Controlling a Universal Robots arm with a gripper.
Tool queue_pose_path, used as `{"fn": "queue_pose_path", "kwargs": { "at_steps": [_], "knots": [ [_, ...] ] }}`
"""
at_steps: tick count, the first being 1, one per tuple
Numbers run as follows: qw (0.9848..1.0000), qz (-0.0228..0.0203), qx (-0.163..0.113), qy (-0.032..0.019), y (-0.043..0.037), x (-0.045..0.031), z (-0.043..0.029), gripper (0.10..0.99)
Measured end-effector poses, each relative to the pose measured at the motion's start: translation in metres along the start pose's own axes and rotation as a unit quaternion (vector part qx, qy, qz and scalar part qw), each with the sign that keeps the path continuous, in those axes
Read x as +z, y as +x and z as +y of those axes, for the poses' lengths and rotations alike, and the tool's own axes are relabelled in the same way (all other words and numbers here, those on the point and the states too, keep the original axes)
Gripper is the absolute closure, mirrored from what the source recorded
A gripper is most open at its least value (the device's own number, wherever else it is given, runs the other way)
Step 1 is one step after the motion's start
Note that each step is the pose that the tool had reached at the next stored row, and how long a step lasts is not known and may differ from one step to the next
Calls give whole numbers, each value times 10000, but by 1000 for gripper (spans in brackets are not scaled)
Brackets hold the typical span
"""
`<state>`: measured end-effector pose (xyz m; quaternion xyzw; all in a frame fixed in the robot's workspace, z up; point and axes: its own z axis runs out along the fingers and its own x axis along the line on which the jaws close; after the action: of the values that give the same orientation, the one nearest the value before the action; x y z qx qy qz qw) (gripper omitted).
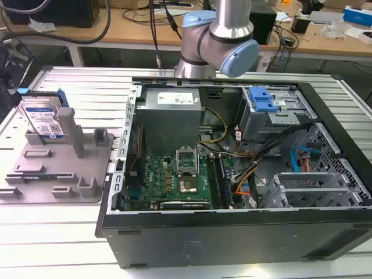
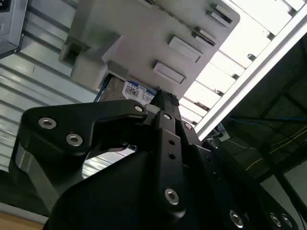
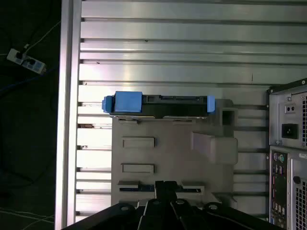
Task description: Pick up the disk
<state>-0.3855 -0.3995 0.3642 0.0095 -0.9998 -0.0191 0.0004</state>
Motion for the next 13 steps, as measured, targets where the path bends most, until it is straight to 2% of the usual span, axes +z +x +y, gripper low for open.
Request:
{"fn": "queue_pose_path", "kwargs": {
  "at_steps": [10,13],
  "knots": [
    [10000,2,-43,1,0,0,0,980],
    [9988,18,-487,11,0,2,0,980]
  ]
}}
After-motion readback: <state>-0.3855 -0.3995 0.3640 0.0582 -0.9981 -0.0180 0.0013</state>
